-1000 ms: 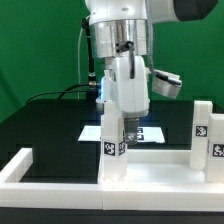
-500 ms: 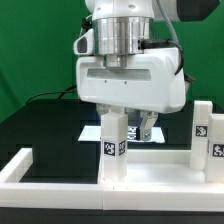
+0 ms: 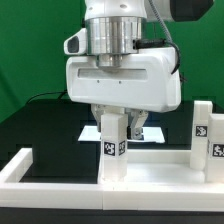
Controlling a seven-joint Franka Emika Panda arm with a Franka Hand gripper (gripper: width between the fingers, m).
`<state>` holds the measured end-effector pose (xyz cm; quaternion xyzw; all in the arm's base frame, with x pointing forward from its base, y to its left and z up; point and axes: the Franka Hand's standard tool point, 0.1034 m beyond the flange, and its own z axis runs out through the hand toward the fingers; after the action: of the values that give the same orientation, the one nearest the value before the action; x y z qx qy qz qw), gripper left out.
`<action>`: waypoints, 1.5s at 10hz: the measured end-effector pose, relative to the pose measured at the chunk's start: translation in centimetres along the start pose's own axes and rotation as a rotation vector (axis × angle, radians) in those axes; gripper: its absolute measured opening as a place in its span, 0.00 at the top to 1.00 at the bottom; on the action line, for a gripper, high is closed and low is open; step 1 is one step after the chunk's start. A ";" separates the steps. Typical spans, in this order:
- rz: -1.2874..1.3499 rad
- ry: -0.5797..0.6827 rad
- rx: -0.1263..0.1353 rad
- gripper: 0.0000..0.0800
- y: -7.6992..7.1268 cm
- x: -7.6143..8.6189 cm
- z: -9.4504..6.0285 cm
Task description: Assemble desk
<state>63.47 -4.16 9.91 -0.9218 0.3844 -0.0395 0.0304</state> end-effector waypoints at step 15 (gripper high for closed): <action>1.120 -0.096 -0.021 0.33 0.6 0.5 0.2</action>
Offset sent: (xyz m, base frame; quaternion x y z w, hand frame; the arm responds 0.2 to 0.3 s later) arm 0.0000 0.0000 0.0000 0.0000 0.0000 0.1938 0.9810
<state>63.40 -4.91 9.69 -0.5779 0.8138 0.0282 0.0551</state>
